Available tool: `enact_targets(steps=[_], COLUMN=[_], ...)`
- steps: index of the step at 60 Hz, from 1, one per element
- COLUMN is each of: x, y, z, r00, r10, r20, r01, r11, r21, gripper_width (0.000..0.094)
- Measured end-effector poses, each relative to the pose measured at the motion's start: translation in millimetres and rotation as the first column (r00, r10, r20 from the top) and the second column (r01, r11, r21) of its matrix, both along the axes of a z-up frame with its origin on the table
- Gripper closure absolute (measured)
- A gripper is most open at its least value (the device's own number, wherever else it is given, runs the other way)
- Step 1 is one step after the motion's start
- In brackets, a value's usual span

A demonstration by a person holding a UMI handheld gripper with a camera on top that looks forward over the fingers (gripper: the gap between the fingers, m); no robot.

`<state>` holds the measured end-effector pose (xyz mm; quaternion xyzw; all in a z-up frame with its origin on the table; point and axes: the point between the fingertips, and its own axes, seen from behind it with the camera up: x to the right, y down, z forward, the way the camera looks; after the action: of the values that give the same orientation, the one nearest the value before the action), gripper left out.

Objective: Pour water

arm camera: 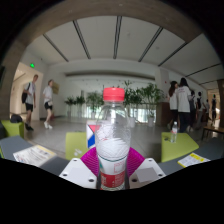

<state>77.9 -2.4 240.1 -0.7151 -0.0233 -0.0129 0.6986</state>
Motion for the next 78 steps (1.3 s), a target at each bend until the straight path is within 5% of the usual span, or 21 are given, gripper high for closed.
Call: enact_targets(steps=[22, 24, 35, 41, 51, 78], x=[44, 45, 48, 50, 53, -35], y=[11, 17, 8, -3, -51, -294], z=[-162, -153, -156, -161, -133, -24], r00=[0.998, 0.998, 0.997, 0.995, 0.987, 0.981], r10=[-0.047, -0.051, -0.079, -0.101, -0.156, -0.188], r20=[0.042, 0.036, -0.003, 0.004, 0.049, 0.042], r01=[0.056, 0.057, 0.076, 0.097, 0.163, 0.190], r11=[0.968, 0.977, 0.969, 0.944, 0.927, 0.905], r21=[-0.246, -0.204, -0.236, -0.316, -0.336, -0.380], gripper_width=[0.0619, 0.0615, 0.0412, 0.0059, 0.0078, 0.0078])
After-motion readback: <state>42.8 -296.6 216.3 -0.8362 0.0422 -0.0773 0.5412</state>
